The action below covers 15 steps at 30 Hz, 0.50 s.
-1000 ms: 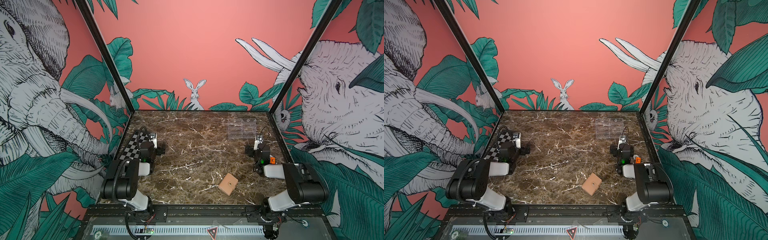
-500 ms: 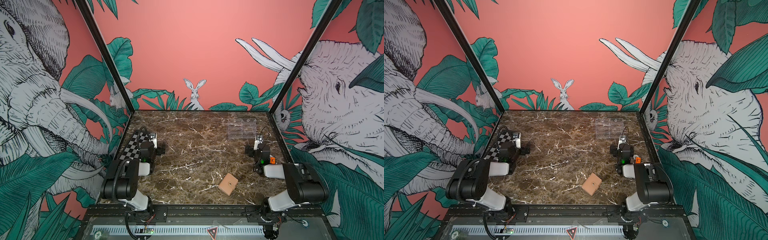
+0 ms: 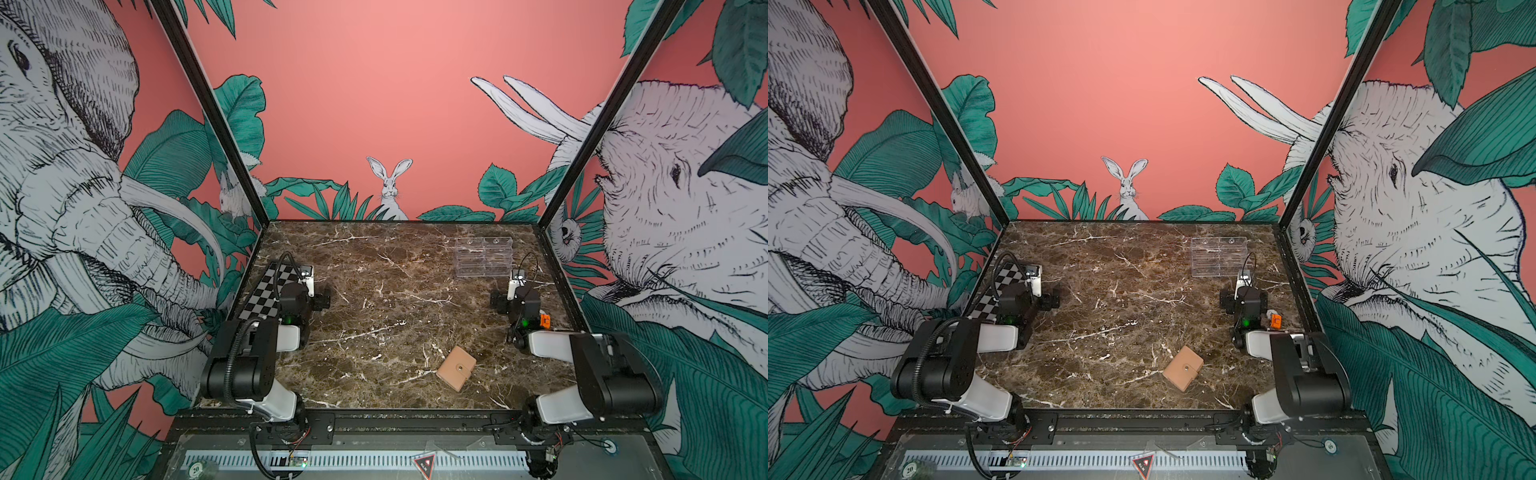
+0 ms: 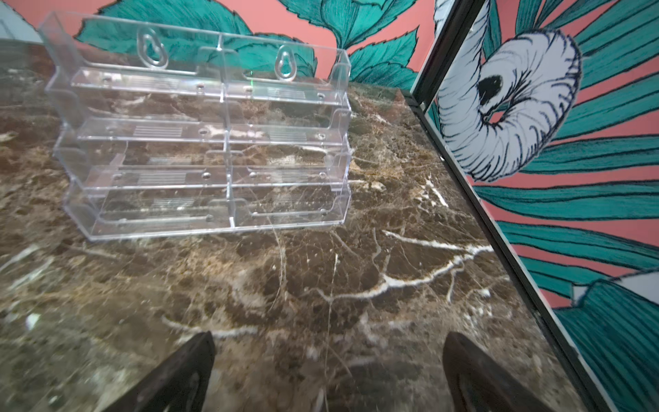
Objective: Take the credit cards out of the card holder
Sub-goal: Rotate the card holder at the bottom-center of the table.
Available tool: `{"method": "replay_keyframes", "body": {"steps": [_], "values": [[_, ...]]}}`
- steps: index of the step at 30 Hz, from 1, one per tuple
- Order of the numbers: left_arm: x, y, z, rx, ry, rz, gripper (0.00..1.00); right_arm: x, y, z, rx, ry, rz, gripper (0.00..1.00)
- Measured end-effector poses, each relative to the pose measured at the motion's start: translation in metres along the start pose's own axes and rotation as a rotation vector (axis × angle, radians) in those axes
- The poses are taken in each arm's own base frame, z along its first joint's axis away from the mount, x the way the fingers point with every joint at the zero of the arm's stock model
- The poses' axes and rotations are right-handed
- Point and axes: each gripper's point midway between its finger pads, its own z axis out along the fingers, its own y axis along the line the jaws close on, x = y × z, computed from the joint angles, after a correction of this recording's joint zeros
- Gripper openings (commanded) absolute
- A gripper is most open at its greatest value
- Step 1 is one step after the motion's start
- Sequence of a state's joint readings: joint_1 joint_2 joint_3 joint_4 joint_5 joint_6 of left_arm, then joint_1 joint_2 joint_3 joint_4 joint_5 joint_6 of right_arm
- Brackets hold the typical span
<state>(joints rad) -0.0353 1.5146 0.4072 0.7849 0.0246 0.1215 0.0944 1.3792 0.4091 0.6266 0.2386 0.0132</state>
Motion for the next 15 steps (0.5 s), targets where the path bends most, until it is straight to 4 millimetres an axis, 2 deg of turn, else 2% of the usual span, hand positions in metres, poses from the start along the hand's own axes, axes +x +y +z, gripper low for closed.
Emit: {"method": "replay_keyframes", "body": {"steps": [2,5,7,10,11,13,15], "values": [[-0.012,-0.010,-0.009,0.022,0.005,0.023,0.99,-0.030,-0.002,-0.015,-0.006,-0.030,0.038,0.98],[-0.057,-0.027,-0.029,0.058,-0.068,0.023,0.99,-0.077,-0.007,-0.047,-0.043,-0.116,0.145,0.98],[-0.090,-0.038,-0.042,0.100,-0.108,-0.019,0.99,-0.090,-0.007,-0.069,-0.093,-0.145,0.224,0.98],[-0.134,-0.060,-0.057,0.212,-0.143,-0.128,0.99,-0.086,0.000,-0.094,-0.180,-0.110,0.322,0.98],[-0.142,-0.071,-0.062,0.262,-0.142,-0.166,0.99,-0.080,0.006,-0.100,-0.217,-0.077,0.346,0.98],[-0.145,-0.100,-0.069,0.381,-0.107,-0.226,0.99,-0.065,0.014,-0.108,-0.269,0.008,0.391,0.98],[-0.133,-0.135,-0.075,0.510,-0.025,-0.279,0.97,-0.050,0.026,-0.115,-0.326,0.100,0.433,0.98]]}}
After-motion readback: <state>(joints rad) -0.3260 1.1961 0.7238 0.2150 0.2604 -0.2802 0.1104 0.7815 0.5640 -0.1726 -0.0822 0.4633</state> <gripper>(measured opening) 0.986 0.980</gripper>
